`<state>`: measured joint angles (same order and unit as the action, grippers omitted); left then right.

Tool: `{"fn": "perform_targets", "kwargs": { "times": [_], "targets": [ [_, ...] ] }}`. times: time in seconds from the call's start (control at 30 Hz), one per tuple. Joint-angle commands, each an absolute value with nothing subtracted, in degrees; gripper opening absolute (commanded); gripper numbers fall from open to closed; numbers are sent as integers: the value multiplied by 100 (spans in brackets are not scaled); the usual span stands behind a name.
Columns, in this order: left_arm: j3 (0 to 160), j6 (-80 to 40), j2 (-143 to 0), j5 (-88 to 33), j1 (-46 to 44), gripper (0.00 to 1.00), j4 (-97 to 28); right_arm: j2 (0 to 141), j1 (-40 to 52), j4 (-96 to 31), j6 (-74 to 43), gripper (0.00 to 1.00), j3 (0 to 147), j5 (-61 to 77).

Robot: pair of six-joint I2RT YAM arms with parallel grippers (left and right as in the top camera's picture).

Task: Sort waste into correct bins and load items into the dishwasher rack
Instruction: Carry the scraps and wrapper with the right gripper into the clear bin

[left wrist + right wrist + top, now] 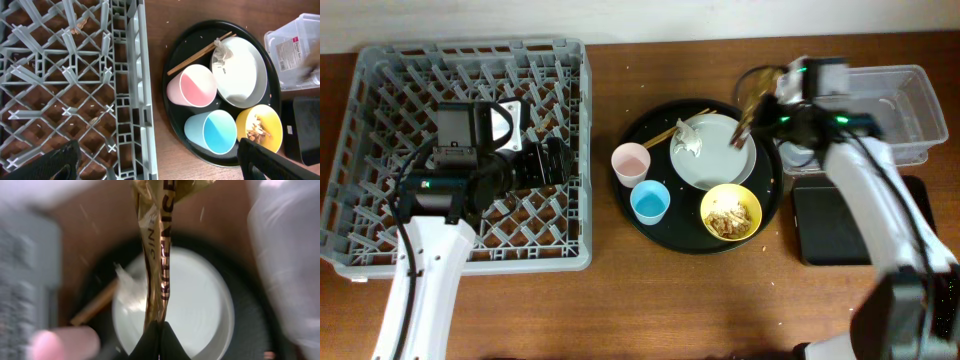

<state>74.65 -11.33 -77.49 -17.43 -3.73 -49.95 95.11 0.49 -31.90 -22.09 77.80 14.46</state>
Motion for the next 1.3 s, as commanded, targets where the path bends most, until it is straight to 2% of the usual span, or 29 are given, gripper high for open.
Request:
{"fn": "perform_targets", "kwargs": {
  "times": [0.0, 0.1, 0.13, 0.17, 0.2, 0.23, 0.3, 0.33, 0.37, 0.43, 0.47, 0.53, 0.57, 0.6, 0.63, 0.7, 0.73, 0.8, 0.87, 0.93, 1.0, 1.03, 1.07, 1.1, 1.17, 1.23, 1.27],
  "targets": [
    [7531, -1061, -7767, -1824, -368, 99, -4982, 8989, -777, -3258, -3306, 4, 7885, 849],
    [7531, -1061, -7767, -1824, -368, 99, -4982, 9749, -1396, -3002, -3951, 4, 7883, 202],
    [7531, -1061, -7767, -1824, -368, 99, -4982, 10147, -1594, -2604, -3852, 8, 7883, 263],
    [7531, -1061, -7767, -1824, -368, 99, -4982, 10116, -1704, -2445, -3216, 23, 7905, 993],
    [7531, -1061, -7767, -1824, -368, 99, -4982, 9950, -1726, -2508, -2615, 44, 8009, 1946],
    [7531, -1061, -7767, -1824, -368, 99, -4982, 9614, -1581, -2738, -2272, 49, 8038, 2853],
    [7531, -1061, -7767, -1824, -368, 99, -4982, 9334, -961, -3258, -1754, 50, 8038, 2936],
    [7531, -1061, -7767, -1824, -368, 99, -4982, 9393, -342, -3562, -1358, 50, 8025, 2571],
    [7531, -1061, -7767, -1824, -368, 99, -4982, 9577, 298, -3669, -1350, 52, 8016, 1634],
    [7531, -1061, -7767, -1824, -368, 99, -4982, 10259, 1236, -3205, -1190, 55, 8016, 333],
    [7531, -1061, -7767, -1824, -368, 99, -4982, 10610, 1487, -2939, -972, 55, 8016, 165],
    [7531, -1061, -7767, -1824, -368, 99, -4982, 11430, 1734, -2189, -996, 65, 8016, -73],
    [7531, -1061, -7767, -1824, -368, 99, -4982, 11695, 1706, -1935, -989, 77, 8016, -75],
    [7531, -1061, -7767, -1824, -368, 99, -4982, 11861, 1684, -1855, -989, 79, 8016, -73],
    [7531, -1061, -7767, -1824, -368, 99, -4982, 12123, 1649, -1837, -989, 66, 8016, -95],
    [7531, -1061, -7767, -1824, -368, 99, -4982, 12283, 1570, -1905, -989, 10, 8016, -21],
    [7531, -1061, -7767, -1824, -368, 99, -4982, 12064, 1540, -2014, -989, 4, 8064, 91],
    [7531, -1061, -7767, -1824, -368, 99, -4982, 11288, 1457, -2368, -991, 4, 8215, 423],
    [7531, -1061, -7767, -1824, -368, 99, -4982, 10348, 1153, -2469, -1610, 4, 8259, 408],
    [7531, -1059, -7767, -1824, -368, 99, -4982, 9810, 478, -2585, -2379, 4, 8259, 405],
    [7531, -1061, -7767, -1824, -368, 99, -4982, 9992, -491, -2886, -3247, 4, 8252, -3],
    [7531, -1061, -7767, -1824, -368, 99, -4982, 10322, -941, -2880, -3336, 35, 8252, 23],
    [7531, -1061, -7767, -1824, -368, 99, -4982, 10422, -1166, -2764, -2757, 66, 8252, 659],
    [7531, -1061, -7767, -1824, -368, 99, -4982, 10348, -1306, -2775, -2379, 86, 8265, 1361],
    [7531, -1061, -7767, -1824, -368, 99, -4982, 9758, -1404, -3177, -2270, 87, 8265, 2099],
    [7531, -1061, -7767, -1824, -368, 99, -4982, 8722, -1002, -4189, -2202, 75, 8263, 2447],
    [7531, -1061, -7767, -1824, -368, 99, -4982, 8309, -561, -4834, -1811, 68, 8263, 2401]
  ]
}}
